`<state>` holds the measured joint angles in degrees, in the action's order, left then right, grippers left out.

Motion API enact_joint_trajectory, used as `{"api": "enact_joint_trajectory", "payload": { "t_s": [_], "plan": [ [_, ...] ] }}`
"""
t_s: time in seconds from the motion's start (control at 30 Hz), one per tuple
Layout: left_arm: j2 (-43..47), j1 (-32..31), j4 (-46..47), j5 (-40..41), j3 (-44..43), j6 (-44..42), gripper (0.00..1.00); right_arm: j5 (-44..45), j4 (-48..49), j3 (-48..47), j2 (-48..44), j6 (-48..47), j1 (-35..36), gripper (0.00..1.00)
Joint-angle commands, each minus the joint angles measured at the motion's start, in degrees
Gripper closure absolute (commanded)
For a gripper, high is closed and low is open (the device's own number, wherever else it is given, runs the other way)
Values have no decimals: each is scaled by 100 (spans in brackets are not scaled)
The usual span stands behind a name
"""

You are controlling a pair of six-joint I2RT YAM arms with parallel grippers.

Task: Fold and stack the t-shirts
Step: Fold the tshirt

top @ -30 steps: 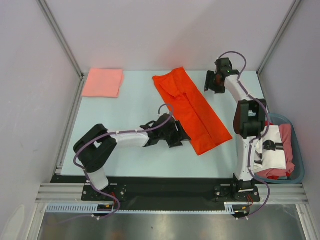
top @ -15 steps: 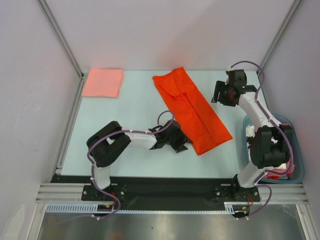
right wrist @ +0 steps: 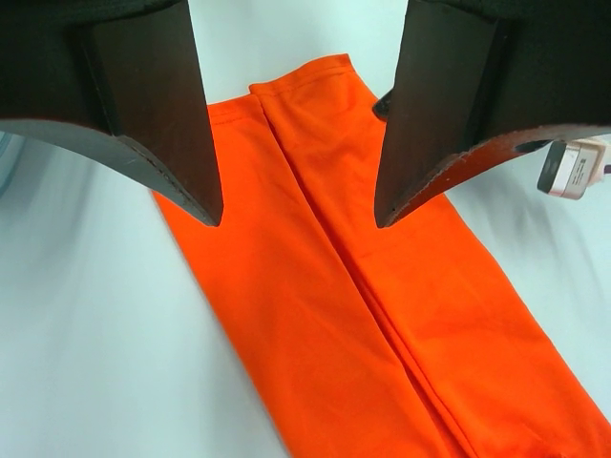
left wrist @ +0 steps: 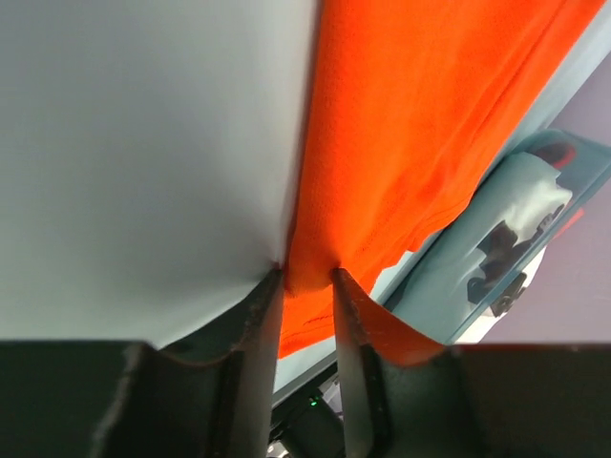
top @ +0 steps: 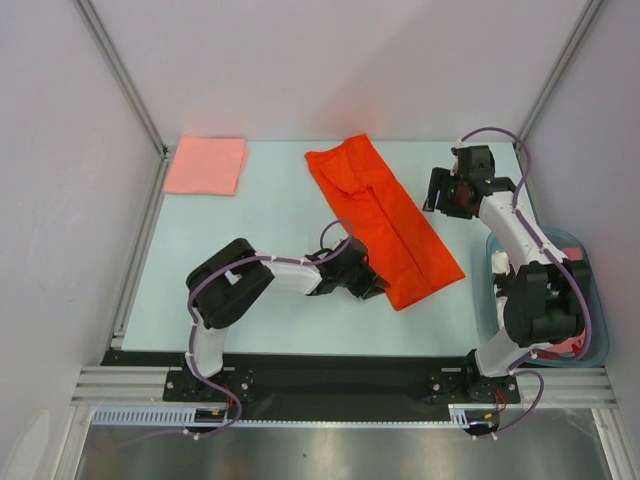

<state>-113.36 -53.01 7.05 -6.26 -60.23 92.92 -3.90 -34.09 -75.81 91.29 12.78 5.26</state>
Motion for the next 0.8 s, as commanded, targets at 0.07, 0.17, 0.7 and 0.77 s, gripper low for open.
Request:
{"api": "enact_joint_trajectory", "payload": {
  "t_s": [0.07, 0.17, 0.7, 0.77],
  "plan": [
    [-309, 116, -564, 152, 168, -353, 83, 47, -168, -65, -304, -170, 212, 30],
    [-169, 247, -660, 116, 318, -749, 100, 91, -352, -65, -331, -232, 441, 30],
    [2282, 915, -2005, -42, 3042, -3113, 98, -769, -424, 1707, -1130, 321, 1496, 31],
    [2633, 977, -2285, 89, 3331, -3245, 94, -1006, -406, 1990, -1314, 383, 1548, 31]
  ]
}}
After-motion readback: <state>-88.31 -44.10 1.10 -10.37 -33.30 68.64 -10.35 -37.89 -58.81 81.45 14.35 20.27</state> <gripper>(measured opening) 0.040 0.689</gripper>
